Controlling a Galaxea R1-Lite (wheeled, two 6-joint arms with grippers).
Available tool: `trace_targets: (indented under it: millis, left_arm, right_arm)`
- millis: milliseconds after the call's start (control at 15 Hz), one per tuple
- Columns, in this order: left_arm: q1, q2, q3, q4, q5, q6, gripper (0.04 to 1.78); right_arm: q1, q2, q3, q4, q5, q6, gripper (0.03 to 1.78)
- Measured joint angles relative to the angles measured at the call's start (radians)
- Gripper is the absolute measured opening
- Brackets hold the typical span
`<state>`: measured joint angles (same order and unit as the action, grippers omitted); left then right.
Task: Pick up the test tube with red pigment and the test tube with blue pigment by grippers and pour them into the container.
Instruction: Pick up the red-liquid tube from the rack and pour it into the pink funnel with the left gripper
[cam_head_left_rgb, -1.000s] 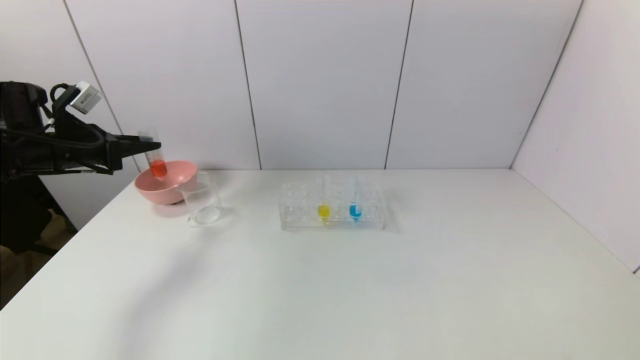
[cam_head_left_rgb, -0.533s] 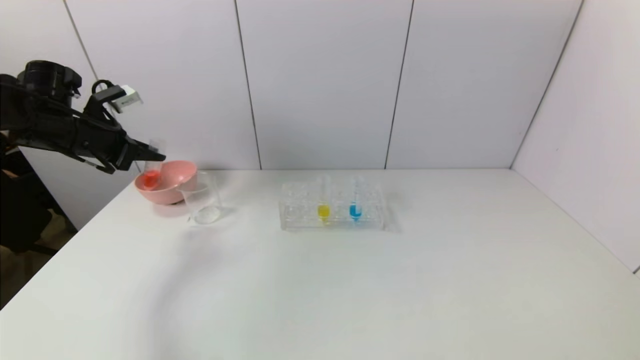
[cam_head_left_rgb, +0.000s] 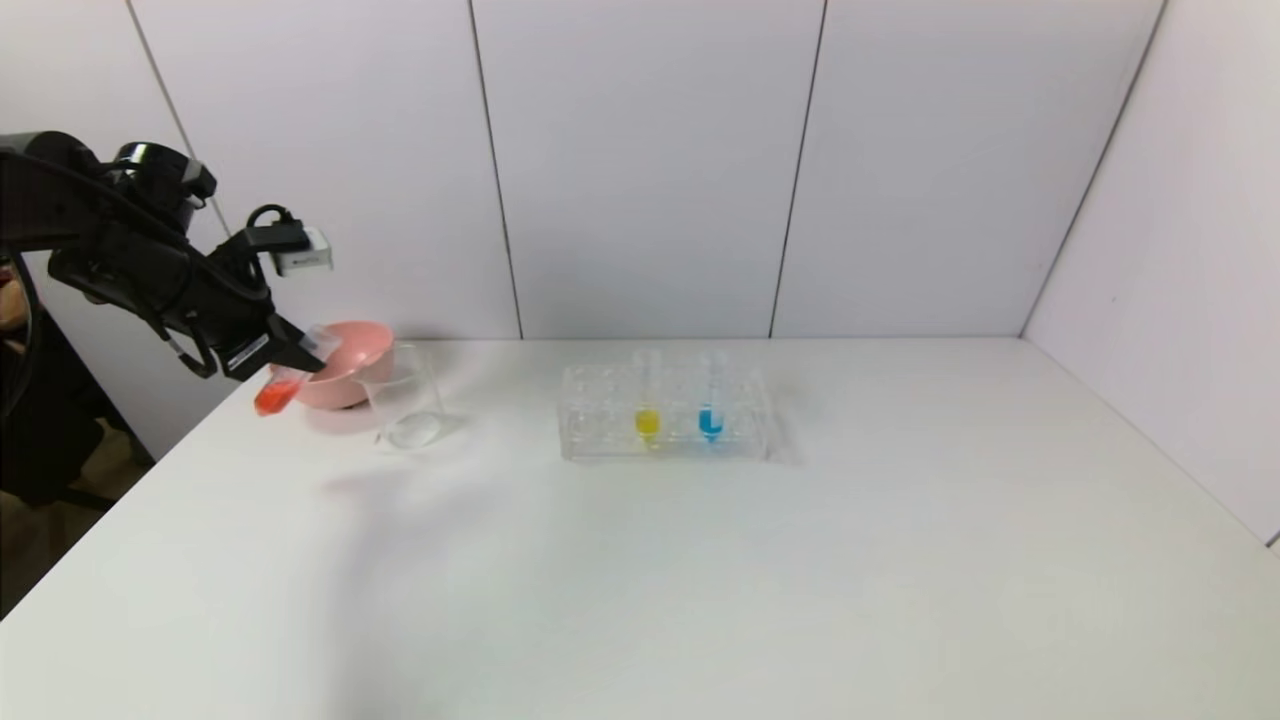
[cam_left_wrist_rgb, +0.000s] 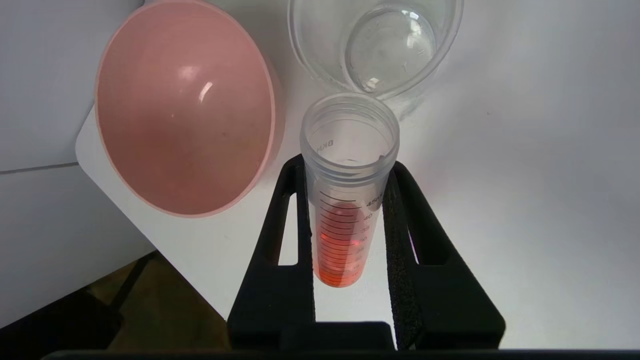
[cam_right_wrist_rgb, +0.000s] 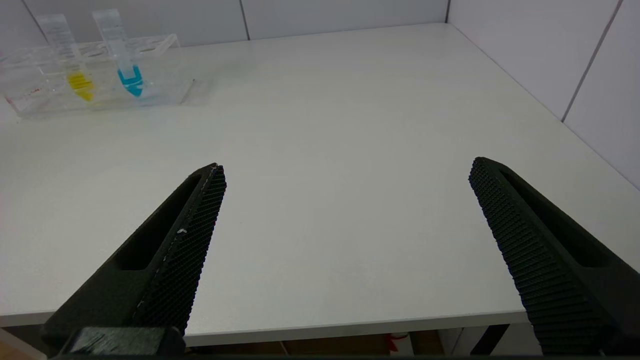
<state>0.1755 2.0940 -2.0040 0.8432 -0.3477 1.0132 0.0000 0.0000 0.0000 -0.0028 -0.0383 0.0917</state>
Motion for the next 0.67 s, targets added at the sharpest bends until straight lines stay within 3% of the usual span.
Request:
trace_targets:
  millis: [667]
  left_arm:
    - [-0.15, 0.014, -0.001, -0.097, 0.303, 0.044, 0.43]
  right_arm:
    - [0.0, 0.0, 0.0, 0.0, 0.0, 0.0, 1.77]
